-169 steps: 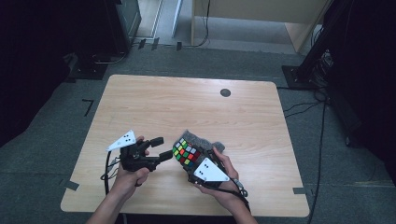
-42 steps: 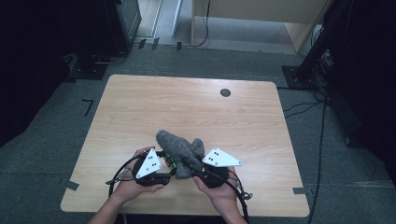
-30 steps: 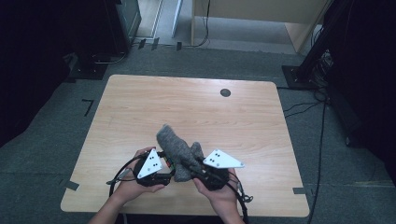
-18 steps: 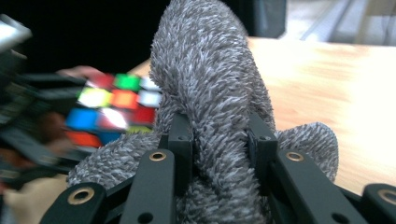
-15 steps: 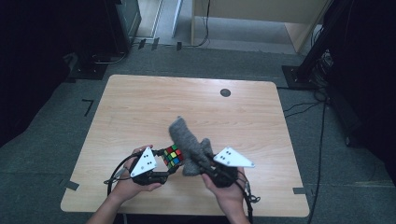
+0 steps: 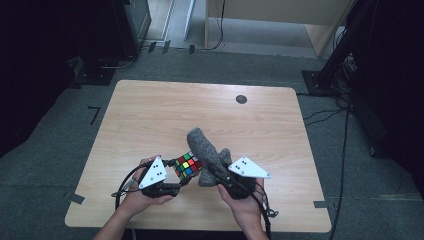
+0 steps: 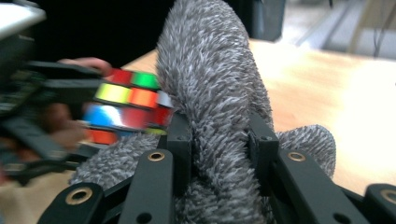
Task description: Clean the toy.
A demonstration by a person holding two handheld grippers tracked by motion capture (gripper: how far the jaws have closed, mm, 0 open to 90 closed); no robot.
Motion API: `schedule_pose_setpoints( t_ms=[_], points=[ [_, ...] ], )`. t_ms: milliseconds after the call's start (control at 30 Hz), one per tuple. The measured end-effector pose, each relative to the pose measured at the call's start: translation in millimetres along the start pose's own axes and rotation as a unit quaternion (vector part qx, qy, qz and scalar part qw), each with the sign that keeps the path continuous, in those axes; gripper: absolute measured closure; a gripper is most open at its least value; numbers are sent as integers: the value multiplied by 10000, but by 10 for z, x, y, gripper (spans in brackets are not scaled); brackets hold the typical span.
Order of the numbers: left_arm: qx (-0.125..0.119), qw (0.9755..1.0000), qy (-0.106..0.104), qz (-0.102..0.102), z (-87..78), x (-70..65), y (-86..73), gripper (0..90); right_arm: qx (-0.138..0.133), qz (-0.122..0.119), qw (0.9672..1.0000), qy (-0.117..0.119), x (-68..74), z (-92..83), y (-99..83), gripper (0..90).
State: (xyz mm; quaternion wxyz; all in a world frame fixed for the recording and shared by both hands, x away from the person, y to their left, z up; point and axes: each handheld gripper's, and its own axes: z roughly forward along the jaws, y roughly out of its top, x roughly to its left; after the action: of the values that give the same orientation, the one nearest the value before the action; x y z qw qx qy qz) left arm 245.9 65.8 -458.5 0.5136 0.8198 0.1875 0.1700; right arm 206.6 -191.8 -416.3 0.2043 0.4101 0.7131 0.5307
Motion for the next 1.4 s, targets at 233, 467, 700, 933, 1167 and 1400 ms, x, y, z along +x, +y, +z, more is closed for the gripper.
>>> schedule_pose_setpoints(
  t_ms=[233,467,700,933,1167,1400],
  points=[
    [80,9997,163,155,30,-69,18,341,-46,-476,9980,408,274,34,21,685],
    [-60,10000,-3,75,-13,-39,29,342,71,16,10000,-38,-51,16,-10,687],
    [-25,9999,120,13,-6,3,13,342,-100,-321,9994,-47,120,-51,58,692],
    [-199,9997,81,65,-51,-25,29,342,38,-386,9990,219,151,13,62,708],
    [-663,9969,-171,-385,-173,111,37,342,-188,299,9994,-16,-249,-108,68,711],
    [-1121,9891,-472,-827,-270,208,39,342,51,-59,9951,988,-157,75,-21,715]
  ],
)
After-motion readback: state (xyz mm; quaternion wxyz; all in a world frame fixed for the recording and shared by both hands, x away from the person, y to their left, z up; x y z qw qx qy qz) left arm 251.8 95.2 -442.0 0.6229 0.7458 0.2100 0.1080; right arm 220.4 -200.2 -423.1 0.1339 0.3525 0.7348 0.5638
